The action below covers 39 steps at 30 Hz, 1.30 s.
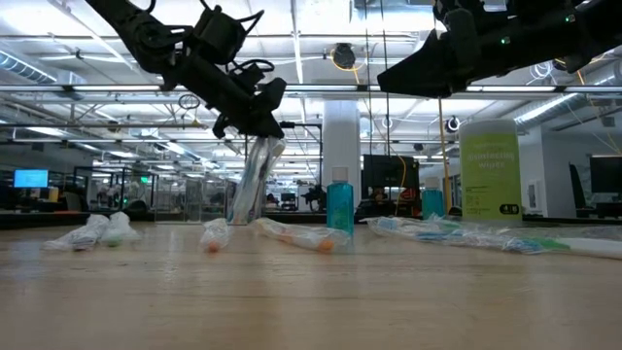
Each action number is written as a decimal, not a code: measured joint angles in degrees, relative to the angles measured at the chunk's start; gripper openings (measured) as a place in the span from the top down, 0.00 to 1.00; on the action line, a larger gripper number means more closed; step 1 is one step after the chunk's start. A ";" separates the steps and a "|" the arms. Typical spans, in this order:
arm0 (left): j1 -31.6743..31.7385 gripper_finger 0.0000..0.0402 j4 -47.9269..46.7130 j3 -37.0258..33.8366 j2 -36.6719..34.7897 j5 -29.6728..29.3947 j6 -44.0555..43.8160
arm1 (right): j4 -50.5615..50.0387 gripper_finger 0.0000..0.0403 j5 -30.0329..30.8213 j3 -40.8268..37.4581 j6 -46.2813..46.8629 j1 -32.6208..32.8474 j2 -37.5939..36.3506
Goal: Pick & Place toothbrushing station
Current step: Put the purple toothbrush into the transparent organizer
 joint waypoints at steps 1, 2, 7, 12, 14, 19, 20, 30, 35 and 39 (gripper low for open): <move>0.03 0.97 -0.23 0.00 0.10 -0.03 -0.23 | 0.00 0.48 0.00 0.00 0.01 0.00 0.00; 0.04 0.96 -0.38 0.00 0.14 -0.04 -0.32 | 0.00 0.48 0.00 0.00 0.02 0.00 0.00; 0.13 0.95 -0.34 0.00 0.09 -0.04 -0.29 | 0.01 0.48 0.00 0.00 0.19 0.00 0.00; 0.37 0.94 -0.31 -0.02 0.09 0.00 -0.36 | 0.00 0.48 0.00 -0.02 0.42 0.00 0.00; 0.35 0.94 -0.16 -0.07 0.09 0.00 -0.35 | 0.01 0.48 0.00 -0.02 0.42 0.00 0.00; 0.35 0.93 0.00 -0.07 0.09 0.00 -0.20 | 0.01 0.48 0.00 -0.02 0.42 0.00 0.00; 0.30 0.91 0.00 -0.08 0.09 0.00 -0.04 | 0.02 0.48 0.00 -0.02 0.42 0.00 0.00; -1.81 0.59 -0.13 -0.28 0.29 0.13 0.40 | 0.02 0.48 0.00 -0.02 0.42 0.02 0.00; -2.78 0.50 2.12 -0.26 0.27 0.06 2.81 | 0.02 0.48 0.00 -0.02 0.44 0.02 0.00; -3.17 0.48 4.17 -0.26 -0.08 -0.17 3.77 | 0.02 0.48 0.00 -0.02 0.44 0.02 0.00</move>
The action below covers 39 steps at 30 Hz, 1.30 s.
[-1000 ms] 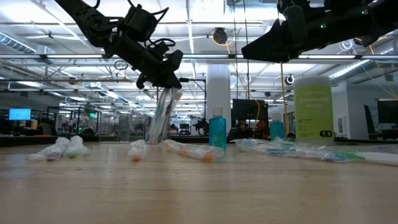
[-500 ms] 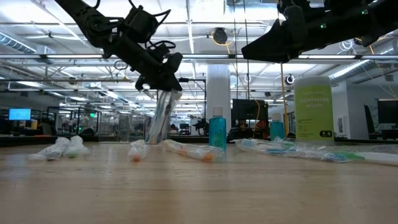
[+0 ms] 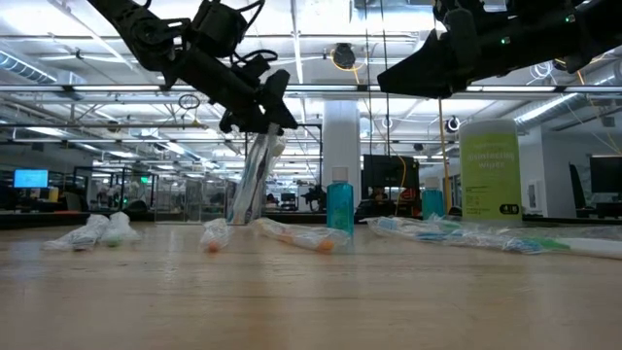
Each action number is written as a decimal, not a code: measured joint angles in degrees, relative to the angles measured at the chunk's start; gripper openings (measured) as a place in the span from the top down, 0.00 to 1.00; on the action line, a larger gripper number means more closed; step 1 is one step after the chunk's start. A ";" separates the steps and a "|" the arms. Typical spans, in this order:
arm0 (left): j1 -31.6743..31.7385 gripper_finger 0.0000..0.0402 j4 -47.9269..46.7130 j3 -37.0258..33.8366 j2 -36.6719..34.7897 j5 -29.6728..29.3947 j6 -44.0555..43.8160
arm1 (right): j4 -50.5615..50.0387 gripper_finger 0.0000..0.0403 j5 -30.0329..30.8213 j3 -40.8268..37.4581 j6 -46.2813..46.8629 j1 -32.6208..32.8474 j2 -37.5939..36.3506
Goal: Pick & Place toothbrushing station
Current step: Put the purple toothbrush into the transparent organizer
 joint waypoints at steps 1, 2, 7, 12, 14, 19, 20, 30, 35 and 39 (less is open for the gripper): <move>0.02 0.48 0.00 0.00 -0.53 -0.06 0.02 | 0.00 0.48 0.00 0.00 0.00 0.00 0.00; 0.00 0.48 0.81 0.00 -0.96 -0.19 0.04 | 0.00 0.48 -0.01 0.00 0.01 0.00 0.00; -0.82 0.48 1.33 0.11 -4.96 -0.93 3.07 | -0.02 0.48 -0.01 0.00 0.01 0.00 0.00; -2.41 0.48 -0.99 0.11 -9.86 -6.97 5.33 | -0.02 0.48 -0.02 0.00 0.00 0.00 0.01; -3.44 0.48 -2.68 0.13 -11.44 -5.07 4.95 | -0.02 0.48 -0.01 0.00 0.00 0.00 0.02; -5.78 0.48 -8.83 0.13 -11.80 5.20 3.80 | -0.04 0.48 -0.02 0.00 0.00 0.00 0.02; -6.05 0.48 -9.38 0.13 -11.17 4.90 2.97 | -0.03 0.48 -0.02 0.00 0.00 0.00 0.02; -2.22 0.48 -9.37 0.09 -3.32 -2.49 -0.92 | -0.04 0.48 -0.02 0.00 0.46 0.04 0.02; 0.15 0.48 -9.06 0.09 -2.62 -4.33 -1.23 | -0.02 0.48 -0.02 0.00 1.05 0.04 0.02; 0.70 0.48 -7.86 0.09 -2.62 -4.00 -1.75 | -0.03 0.48 -0.02 0.00 1.05 0.04 0.02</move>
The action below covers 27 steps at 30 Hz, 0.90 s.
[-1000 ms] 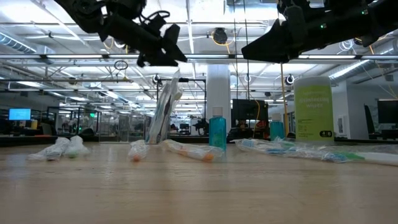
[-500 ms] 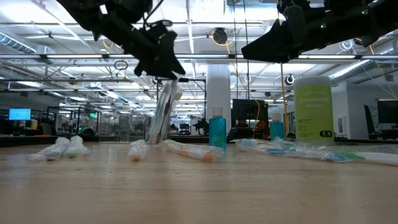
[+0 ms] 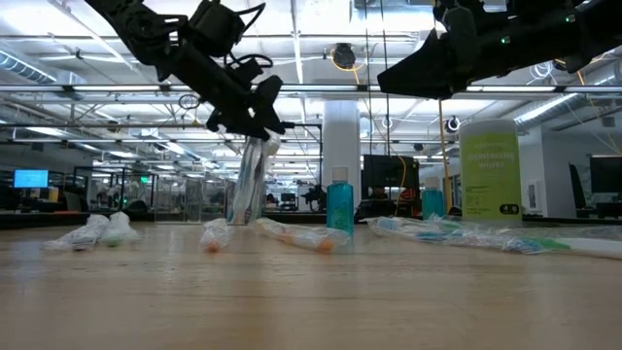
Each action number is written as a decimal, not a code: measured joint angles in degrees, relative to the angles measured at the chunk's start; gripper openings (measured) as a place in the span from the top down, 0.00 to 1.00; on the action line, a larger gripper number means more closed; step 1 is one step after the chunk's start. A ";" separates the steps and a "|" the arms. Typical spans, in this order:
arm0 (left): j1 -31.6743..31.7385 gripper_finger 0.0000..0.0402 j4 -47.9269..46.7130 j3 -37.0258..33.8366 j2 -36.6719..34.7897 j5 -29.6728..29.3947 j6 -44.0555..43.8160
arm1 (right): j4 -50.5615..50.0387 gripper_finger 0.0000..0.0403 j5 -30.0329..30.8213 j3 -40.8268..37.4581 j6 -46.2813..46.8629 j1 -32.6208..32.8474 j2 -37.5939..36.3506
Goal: Pick & Place toothbrushing station
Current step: Put the purple toothbrush into the transparent organizer, then adjust the blue toothbrush in the transparent organizer
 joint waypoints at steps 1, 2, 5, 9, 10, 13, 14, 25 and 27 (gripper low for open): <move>-0.04 0.48 0.93 0.00 0.00 1.23 0.06 | -0.01 0.48 0.00 0.00 0.00 0.00 0.00; -0.21 0.48 1.96 0.00 0.00 2.88 0.37 | 0.01 0.48 0.00 0.00 0.00 0.00 0.00; -1.29 0.48 5.34 0.00 0.00 7.55 1.64 | 0.01 0.48 -0.02 0.00 0.00 0.00 0.00; -3.55 0.48 8.52 0.00 -1.09 9.34 3.02 | -0.01 0.48 0.00 0.00 0.00 0.00 0.00; -4.18 0.48 9.29 0.06 -1.56 9.18 3.73 | 0.01 0.48 0.00 0.00 0.02 0.00 0.00; -6.20 0.48 8.85 0.07 -3.77 7.22 6.07 | -0.09 0.48 0.00 0.00 0.02 0.00 0.00; -6.93 0.48 8.47 0.07 -4.69 5.75 6.85 | -0.21 0.48 -0.01 0.00 0.00 0.00 0.00; -13.68 0.48 -5.69 0.11 -12.31 -28.41 11.95 | -1.82 0.48 0.00 0.00 0.02 0.00 0.00; -13.63 0.48 -9.72 0.11 -11.99 -31.62 8.90 | -1.70 0.48 0.00 0.00 0.01 0.00 0.00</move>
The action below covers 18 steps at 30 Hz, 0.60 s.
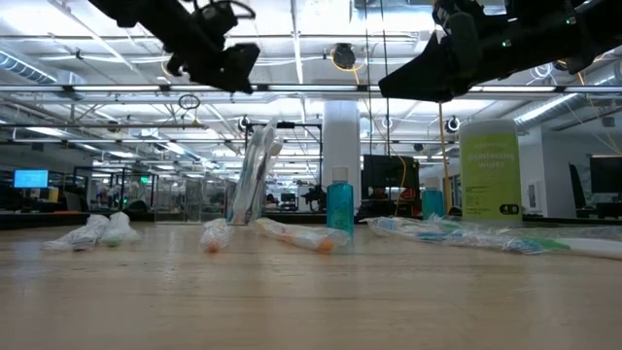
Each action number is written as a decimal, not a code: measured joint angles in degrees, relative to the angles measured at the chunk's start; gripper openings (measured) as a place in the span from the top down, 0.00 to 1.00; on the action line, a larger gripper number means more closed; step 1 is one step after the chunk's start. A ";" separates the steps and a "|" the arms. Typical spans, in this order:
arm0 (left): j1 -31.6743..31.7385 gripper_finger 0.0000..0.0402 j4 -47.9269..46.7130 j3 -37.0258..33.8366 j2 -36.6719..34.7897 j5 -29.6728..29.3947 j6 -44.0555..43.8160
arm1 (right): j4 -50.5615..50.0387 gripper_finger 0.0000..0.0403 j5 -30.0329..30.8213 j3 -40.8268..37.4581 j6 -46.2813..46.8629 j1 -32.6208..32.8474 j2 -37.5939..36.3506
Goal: Pick & Place toothbrushing station
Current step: Adjust the blue toothbrush in the transparent organizer
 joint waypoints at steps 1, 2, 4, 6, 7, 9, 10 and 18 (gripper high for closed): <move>0.26 0.48 -1.90 0.00 0.42 -1.54 -2.10 | 0.06 0.48 0.00 0.00 0.02 0.00 0.00; 0.64 0.48 -3.77 0.00 0.94 -2.98 -4.29 | 0.10 0.48 0.00 0.00 0.21 0.00 0.00; 1.64 0.48 -6.59 -0.11 1.99 -5.27 -8.11 | 0.50 0.48 0.00 0.00 0.66 0.00 0.00; 2.86 0.48 -6.35 -0.10 3.01 -5.75 -10.53 | 0.71 0.48 0.00 0.00 1.37 0.00 0.00; 3.57 0.48 -6.25 -0.09 3.52 -5.70 -11.04 | 0.72 0.48 0.00 0.00 1.69 0.00 0.00; 5.10 0.48 -6.42 -0.09 5.03 -4.91 -11.13 | 0.87 0.48 0.00 0.00 2.16 0.00 0.00; 5.89 0.48 -6.47 -0.09 5.72 -4.04 -11.27 | 0.97 0.48 0.00 0.00 2.16 0.00 0.00; 10.60 0.48 -3.12 -0.09 6.72 6.23 -11.70 | 1.46 0.48 -0.02 0.00 3.61 0.00 0.00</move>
